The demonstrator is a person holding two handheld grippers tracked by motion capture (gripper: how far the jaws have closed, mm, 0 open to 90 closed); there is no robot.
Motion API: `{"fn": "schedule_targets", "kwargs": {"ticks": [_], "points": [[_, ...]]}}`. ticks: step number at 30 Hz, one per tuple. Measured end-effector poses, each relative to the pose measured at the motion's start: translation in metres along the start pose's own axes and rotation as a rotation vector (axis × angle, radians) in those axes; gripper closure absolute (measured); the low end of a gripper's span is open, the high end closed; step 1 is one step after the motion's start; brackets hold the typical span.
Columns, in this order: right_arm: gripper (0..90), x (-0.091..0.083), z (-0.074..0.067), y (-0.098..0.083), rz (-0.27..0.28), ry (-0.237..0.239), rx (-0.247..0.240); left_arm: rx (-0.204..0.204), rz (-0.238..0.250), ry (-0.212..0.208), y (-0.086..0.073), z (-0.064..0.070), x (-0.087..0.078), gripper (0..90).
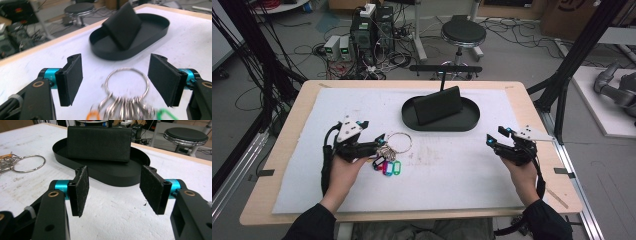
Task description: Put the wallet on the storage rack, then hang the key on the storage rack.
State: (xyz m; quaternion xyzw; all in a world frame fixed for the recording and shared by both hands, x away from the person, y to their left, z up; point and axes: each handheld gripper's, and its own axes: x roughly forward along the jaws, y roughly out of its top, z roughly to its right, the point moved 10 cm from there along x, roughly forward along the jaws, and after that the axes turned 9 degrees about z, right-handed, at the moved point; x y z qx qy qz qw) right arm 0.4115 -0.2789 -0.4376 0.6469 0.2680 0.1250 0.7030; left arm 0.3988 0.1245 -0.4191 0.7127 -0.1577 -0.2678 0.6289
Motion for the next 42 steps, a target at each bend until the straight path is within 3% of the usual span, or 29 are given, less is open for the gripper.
{"fn": "schedule_targets", "kwargs": {"ticks": [3, 6, 9, 11, 14, 15, 18, 21, 24, 29, 32, 36, 42], "points": [[41.7, -0.004, 0.003, -0.002, 0.002, -0.011, -0.008, -0.038, 0.022, 0.018, -0.007, -0.009, -0.014, 28.1], [41.7, -0.008, 0.006, -0.002, 0.006, -0.024, 0.003, -0.058, 0.028, 0.018, -0.016, -0.016, -0.017, 28.1], [41.5, -0.010, 0.010, -0.002, 0.008, -0.034, 0.013, -0.080, 0.022, -0.011, -0.023, -0.018, -0.014, 27.0], [41.4, -0.011, 0.011, -0.003, 0.010, -0.035, 0.008, -0.093, 0.018, -0.051, -0.024, -0.016, -0.013, 24.6], [41.5, -0.012, 0.013, -0.005, 0.002, -0.040, 0.003, -0.134, 0.034, -0.083, -0.022, -0.012, -0.011, 24.6], [41.5, -0.012, 0.013, -0.006, 0.001, -0.037, 0.000, -0.134, 0.037, -0.090, -0.022, -0.010, -0.010, 24.6], [41.4, -0.013, 0.014, -0.008, -0.004, -0.038, -0.001, -0.075, 0.025, -0.091, -0.022, -0.005, -0.008, 24.6], [41.3, -0.013, 0.014, -0.008, -0.002, -0.036, -0.002, -0.081, 0.029, -0.094, -0.022, -0.004, -0.007, 24.6], [41.3, -0.014, 0.014, -0.009, -0.005, -0.034, -0.007, -0.100, 0.021, -0.071, -0.022, -0.009, -0.004, 25.9], [41.3, -0.014, 0.013, -0.009, -0.009, -0.033, -0.012, -0.094, 0.005, -0.096, -0.023, -0.010, 0.005, 32.3], [41.4, -0.013, 0.013, -0.010, -0.011, -0.032, -0.009, -0.119, -0.013, -0.115, -0.026, -0.010, 0.020, 34.8], [41.3, -0.013, 0.013, -0.010, -0.014, -0.031, -0.008, -0.111, -0.040, -0.150, -0.027, -0.006, 0.033, 42.6], [41.4, -0.014, 0.014, -0.010, -0.009, -0.037, -0.009, -0.107, -0.054, -0.150, -0.022, -0.008, 0.048, 53.5]]}}
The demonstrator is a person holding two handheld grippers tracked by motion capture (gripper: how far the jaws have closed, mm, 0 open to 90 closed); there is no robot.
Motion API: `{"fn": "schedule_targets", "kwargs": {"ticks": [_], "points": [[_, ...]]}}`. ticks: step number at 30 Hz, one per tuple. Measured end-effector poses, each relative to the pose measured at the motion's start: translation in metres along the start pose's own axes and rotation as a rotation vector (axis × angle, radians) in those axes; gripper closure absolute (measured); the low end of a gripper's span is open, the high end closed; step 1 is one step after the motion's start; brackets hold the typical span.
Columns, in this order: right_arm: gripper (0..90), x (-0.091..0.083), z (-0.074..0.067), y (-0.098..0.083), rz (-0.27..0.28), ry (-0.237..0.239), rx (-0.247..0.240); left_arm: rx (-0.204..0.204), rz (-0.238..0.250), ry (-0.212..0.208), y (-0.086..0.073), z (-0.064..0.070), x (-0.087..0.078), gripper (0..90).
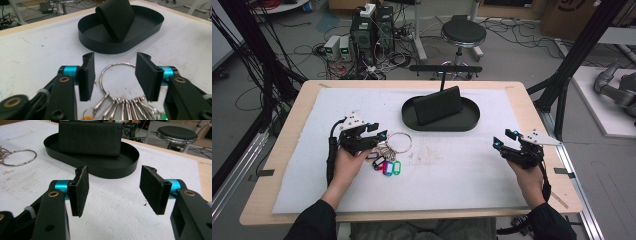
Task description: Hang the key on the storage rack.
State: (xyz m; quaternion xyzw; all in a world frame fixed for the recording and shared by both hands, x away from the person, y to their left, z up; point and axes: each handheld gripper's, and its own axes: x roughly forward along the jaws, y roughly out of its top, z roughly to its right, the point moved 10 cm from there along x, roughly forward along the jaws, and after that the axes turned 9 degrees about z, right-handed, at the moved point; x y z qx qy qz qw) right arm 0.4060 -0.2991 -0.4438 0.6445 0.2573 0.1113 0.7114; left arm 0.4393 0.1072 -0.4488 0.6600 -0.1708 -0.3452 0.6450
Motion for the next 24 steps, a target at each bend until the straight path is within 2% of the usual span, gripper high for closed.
{"fn": "schedule_targets", "kwargs": {"ticks": [1, 2, 3, 4, 5, 6, 10, 14, 15, 18, 22, 24], "points": [[41.4, 0.000, 0.000, 0.000, 0.000, 0.000, 0.000, 0.004, -0.007, 0.000, 0.000, -0.001, 0.003, 53.5], [41.4, 0.000, -0.001, 0.000, -0.001, 0.001, -0.003, 0.006, -0.021, 0.001, 0.000, -0.002, 0.007, 58.0], [41.4, 0.000, -0.001, 0.000, -0.001, 0.001, -0.003, 0.002, -0.030, 0.002, -0.001, -0.003, 0.010, 58.0], [41.3, 0.001, -0.002, 0.000, -0.001, 0.002, -0.002, -0.014, -0.061, -0.002, -0.004, -0.004, 0.019, 60.9], [41.4, 0.001, -0.002, 0.001, 0.000, 0.003, -0.003, -0.014, -0.061, -0.002, -0.004, -0.004, 0.019, 61.1], [41.3, 0.001, -0.002, 0.000, -0.002, 0.003, -0.004, -0.023, -0.089, -0.010, -0.009, -0.004, 0.027, 61.3], [41.3, 0.002, -0.002, 0.000, -0.005, 0.006, -0.002, -0.024, -0.146, -0.011, -0.021, -0.006, 0.037, 65.0], [41.4, 0.002, -0.002, 0.000, -0.005, 0.006, -0.002, -0.025, -0.184, -0.001, -0.028, -0.008, 0.042, 66.8], [41.4, 0.002, -0.002, 0.000, -0.005, 0.006, 0.001, -0.020, -0.203, 0.019, -0.032, -0.011, 0.043, 67.3], [41.3, 0.001, -0.002, -0.001, -0.008, 0.006, 0.001, -0.009, -0.222, 0.028, -0.036, -0.014, 0.044, 70.3], [41.3, 0.000, -0.002, -0.001, -0.007, 0.006, -0.002, 0.005, -0.237, 0.029, -0.039, -0.015, 0.047, 72.4], [41.4, -0.001, -0.002, -0.001, -0.009, 0.002, -0.001, 0.021, -0.262, 0.030, -0.042, -0.014, 0.049, 72.5]]}}
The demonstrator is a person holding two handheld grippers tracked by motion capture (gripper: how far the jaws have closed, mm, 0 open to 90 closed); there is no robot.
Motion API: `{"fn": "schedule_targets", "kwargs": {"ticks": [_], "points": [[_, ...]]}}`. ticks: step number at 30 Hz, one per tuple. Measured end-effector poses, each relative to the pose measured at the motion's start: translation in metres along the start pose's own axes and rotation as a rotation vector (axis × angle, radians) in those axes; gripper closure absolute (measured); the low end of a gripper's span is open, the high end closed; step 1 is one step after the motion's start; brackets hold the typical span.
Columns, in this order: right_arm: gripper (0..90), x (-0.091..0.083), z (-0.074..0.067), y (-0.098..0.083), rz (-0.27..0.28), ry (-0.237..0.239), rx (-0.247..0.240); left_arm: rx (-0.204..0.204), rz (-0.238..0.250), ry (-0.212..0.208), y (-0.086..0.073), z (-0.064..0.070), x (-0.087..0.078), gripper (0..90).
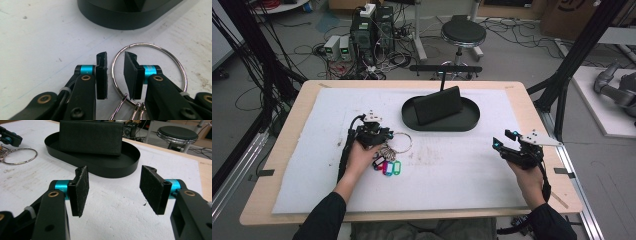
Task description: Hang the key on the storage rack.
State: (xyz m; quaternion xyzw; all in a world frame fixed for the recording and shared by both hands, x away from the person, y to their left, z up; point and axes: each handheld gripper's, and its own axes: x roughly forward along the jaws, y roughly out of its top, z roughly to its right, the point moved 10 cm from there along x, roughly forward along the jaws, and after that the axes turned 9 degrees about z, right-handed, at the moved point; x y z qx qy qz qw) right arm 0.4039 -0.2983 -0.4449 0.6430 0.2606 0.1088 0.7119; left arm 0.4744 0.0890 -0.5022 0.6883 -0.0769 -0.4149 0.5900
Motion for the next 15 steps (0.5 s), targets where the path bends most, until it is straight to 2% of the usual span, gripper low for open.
{"fn": "schedule_targets", "kwargs": {"ticks": [3, 6, 9, 10, 12, 15], "points": [[41.3, -0.0005, 0.0007, -0.0001, 0.001, 0.001, -0.006, 0.011, -0.016, -0.001, -0.0007, 0.0012, 0.0026, 72.8], [41.4, -0.0019, 0.0013, -0.0009, -0.001, -0.003, -0.003, 0.029, -0.073, 0.024, -0.0065, -0.0005, 0.0068, 72.5], [41.4, -0.0024, 0.0018, -0.0013, -0.001, -0.004, -0.004, 0.026, -0.072, 0.029, -0.0062, -0.0006, 0.0072, 72.9], [41.4, -0.0024, 0.0022, -0.0014, 0.000, -0.004, -0.005, 0.036, -0.077, 0.034, -0.0063, -0.0012, 0.0067, 74.5], [41.4, -0.0029, 0.0025, -0.0016, -0.001, -0.005, -0.002, 0.040, -0.077, 0.037, -0.0065, -0.0015, 0.0066, 83.6], [41.4, -0.0035, 0.0022, -0.0016, -0.003, -0.005, -0.004, 0.045, -0.076, 0.039, -0.0066, -0.0004, 0.0067, 85.7]]}}
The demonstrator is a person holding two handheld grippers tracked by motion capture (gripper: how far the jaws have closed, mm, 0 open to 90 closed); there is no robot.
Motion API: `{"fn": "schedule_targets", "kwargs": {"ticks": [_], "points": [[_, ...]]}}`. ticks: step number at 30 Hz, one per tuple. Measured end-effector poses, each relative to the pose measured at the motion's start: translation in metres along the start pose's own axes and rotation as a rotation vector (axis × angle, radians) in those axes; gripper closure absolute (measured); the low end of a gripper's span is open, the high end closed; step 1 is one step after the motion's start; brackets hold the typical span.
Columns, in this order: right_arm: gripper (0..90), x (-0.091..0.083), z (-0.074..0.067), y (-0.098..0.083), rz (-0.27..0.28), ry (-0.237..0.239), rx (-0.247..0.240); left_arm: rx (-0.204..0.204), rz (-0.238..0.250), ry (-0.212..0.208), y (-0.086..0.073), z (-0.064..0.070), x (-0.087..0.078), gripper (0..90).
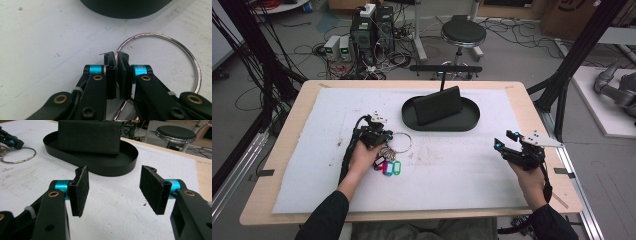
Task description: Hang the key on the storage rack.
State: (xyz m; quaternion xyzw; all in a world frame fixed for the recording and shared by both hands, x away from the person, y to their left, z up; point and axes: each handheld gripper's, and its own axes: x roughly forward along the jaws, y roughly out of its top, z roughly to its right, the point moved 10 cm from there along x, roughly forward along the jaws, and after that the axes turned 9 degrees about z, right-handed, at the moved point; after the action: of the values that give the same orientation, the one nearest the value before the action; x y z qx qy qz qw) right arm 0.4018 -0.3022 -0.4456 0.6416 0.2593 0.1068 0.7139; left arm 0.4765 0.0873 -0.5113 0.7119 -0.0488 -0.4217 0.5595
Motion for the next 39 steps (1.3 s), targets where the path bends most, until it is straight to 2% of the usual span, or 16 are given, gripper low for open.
{"fn": "schedule_targets", "kwargs": {"ticks": [3, 6, 7, 9, 13, 15, 16, 20, 21, 29, 31, 33, 39], "points": [[41.5, 0.000, 0.000, 0.000, 0.001, 0.000, 0.004, 0.003, 0.001, 0.004, 0.000, 0.000, 0.000, 85.9], [41.5, 0.000, 0.000, 0.001, 0.005, -0.001, 0.002, -0.037, 0.046, -0.023, 0.004, 0.001, -0.003, 86.0], [41.5, 0.000, 0.000, 0.001, 0.007, 0.000, -0.002, -0.037, 0.046, -0.023, 0.004, 0.001, -0.003, 86.1], [41.5, 0.001, 0.000, 0.001, 0.007, 0.001, 0.000, -0.045, 0.087, -0.027, 0.009, 0.001, -0.008, 86.1], [41.6, 0.002, 0.000, 0.002, 0.011, 0.003, 0.000, -0.042, 0.179, -0.039, 0.024, 0.004, -0.022, 86.1], [41.7, 0.003, -0.001, 0.002, 0.009, 0.004, 0.001, -0.033, 0.193, -0.038, 0.027, 0.005, -0.025, 86.1], [41.7, 0.003, -0.001, 0.003, 0.011, 0.004, -0.002, -0.020, 0.219, -0.044, 0.032, 0.009, -0.031, 86.1], [41.8, 0.005, -0.003, 0.004, 0.014, 0.009, -0.005, 0.006, 0.255, -0.053, 0.037, 0.018, -0.040, 86.1], [41.8, 0.005, -0.003, 0.004, 0.014, 0.010, -0.009, 0.002, 0.267, -0.058, 0.038, 0.021, -0.042, 86.1], [41.9, 0.010, -0.006, 0.006, 0.020, 0.019, -0.011, 0.033, 0.299, -0.114, 0.044, 0.039, -0.054, 85.9], [41.9, 0.011, -0.007, 0.006, 0.021, 0.022, -0.011, 0.051, 0.305, -0.139, 0.046, 0.049, -0.058, 85.7], [41.9, 0.011, -0.007, 0.006, 0.018, 0.021, -0.015, 0.065, 0.325, -0.140, 0.046, 0.054, -0.059, 85.5], [42.0, 0.011, -0.008, 0.006, 0.017, 0.026, -0.010, 0.054, 0.326, -0.152, 0.042, 0.054, -0.057, 85.0]]}}
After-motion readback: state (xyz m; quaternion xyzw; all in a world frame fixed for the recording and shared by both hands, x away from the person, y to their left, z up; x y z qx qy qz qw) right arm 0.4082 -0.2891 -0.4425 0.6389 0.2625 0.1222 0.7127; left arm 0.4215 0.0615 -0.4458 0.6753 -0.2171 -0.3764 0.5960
